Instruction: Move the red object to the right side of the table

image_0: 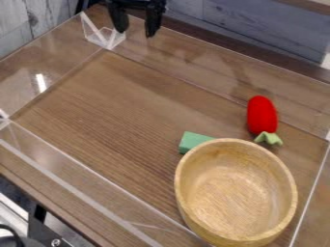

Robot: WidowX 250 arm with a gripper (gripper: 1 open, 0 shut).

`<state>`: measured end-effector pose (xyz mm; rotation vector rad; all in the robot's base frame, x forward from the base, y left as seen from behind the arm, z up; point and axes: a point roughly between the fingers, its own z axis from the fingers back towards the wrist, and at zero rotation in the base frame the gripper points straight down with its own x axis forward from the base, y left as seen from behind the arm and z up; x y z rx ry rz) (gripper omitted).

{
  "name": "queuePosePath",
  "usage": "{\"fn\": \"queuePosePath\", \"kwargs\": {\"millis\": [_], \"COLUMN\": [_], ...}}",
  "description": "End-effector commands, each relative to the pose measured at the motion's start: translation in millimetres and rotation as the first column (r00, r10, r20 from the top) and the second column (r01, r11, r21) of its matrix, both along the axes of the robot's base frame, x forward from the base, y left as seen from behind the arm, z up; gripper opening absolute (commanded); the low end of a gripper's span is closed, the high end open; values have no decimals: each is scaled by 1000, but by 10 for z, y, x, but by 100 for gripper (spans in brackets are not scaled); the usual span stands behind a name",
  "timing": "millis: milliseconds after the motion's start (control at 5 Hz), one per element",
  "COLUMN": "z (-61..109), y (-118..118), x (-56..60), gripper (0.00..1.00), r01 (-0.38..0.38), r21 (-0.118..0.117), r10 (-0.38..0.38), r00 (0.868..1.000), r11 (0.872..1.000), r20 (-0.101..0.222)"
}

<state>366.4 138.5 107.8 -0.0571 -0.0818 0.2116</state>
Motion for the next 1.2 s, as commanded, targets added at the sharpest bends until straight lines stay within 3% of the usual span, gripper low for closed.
{"fn": "queuePosePath", "kwargs": {"millis": [0,400,1000], "z": [444,351,121], "y": [-48,180,-373], "x": [68,-39,-150], "gripper": [100,100,100], "r01": [39,90,56], "r21": [29,39,-32], "r10": [-41,-92,-57], "r00": [996,993,998], "r11": [999,995,998], "r20": [85,73,-24]}}
